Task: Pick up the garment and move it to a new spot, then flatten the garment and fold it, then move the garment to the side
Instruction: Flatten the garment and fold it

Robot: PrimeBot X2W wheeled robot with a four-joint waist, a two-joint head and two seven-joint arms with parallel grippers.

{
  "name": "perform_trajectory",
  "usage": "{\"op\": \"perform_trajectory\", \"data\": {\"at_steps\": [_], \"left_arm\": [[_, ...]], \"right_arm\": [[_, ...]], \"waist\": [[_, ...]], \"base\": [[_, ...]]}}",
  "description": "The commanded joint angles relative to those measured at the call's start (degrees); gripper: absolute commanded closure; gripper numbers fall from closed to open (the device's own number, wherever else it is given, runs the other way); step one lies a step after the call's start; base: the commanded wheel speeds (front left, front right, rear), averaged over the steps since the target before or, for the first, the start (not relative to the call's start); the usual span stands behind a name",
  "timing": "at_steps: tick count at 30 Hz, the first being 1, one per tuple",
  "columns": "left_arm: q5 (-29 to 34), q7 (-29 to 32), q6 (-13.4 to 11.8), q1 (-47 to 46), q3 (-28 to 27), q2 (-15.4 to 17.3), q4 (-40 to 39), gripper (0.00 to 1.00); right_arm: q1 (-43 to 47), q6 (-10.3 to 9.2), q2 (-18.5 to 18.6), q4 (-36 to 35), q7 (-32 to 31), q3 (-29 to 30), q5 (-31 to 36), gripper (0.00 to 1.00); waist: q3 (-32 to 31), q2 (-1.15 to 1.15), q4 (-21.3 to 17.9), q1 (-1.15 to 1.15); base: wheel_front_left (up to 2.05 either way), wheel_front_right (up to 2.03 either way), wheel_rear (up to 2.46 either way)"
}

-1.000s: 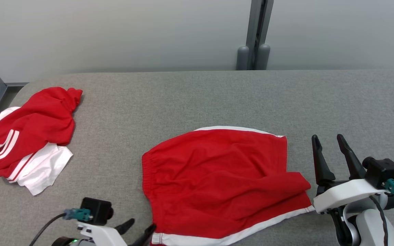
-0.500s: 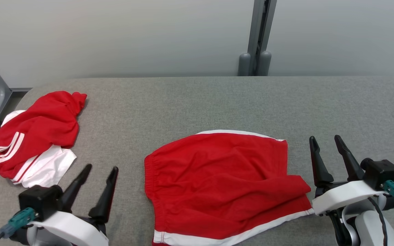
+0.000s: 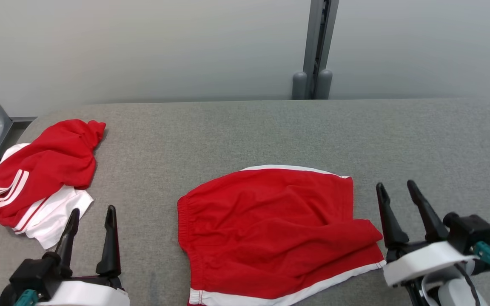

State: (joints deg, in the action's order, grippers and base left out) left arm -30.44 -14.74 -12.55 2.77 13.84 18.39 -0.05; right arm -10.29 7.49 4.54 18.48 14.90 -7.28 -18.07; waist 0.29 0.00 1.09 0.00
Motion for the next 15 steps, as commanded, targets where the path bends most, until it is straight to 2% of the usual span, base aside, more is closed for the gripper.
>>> {"op": "perform_trajectory", "data": {"at_steps": [1,8,15], "left_arm": [[0.8,-0.4,0.4,0.1,-0.4,-0.3,1.0,0.00],[3.4,-0.4,3.9,1.1,-1.4,-5.0,5.1,0.00],[6.2,-0.4,5.6,0.1,-3.5,-7.4,4.7,0.00]], "right_arm": [[1.5,0.01,0.6,-0.9,0.4,-0.2,-0.4,0.00],[3.4,0.01,0.3,-4.4,0.4,-0.4,-1.4,0.00],[2.9,0.01,0.5,-4.4,0.4,-0.2,-0.5,0.00]], "waist": [[0.0,0.00,0.1,0.00],[0.1,0.00,-0.4,0.00],[0.2,0.00,-0.5,0.00]], "base": [[0.00,0.00,0.00],[0.00,0.00,0.00],[0.00,0.00,0.00]]}}
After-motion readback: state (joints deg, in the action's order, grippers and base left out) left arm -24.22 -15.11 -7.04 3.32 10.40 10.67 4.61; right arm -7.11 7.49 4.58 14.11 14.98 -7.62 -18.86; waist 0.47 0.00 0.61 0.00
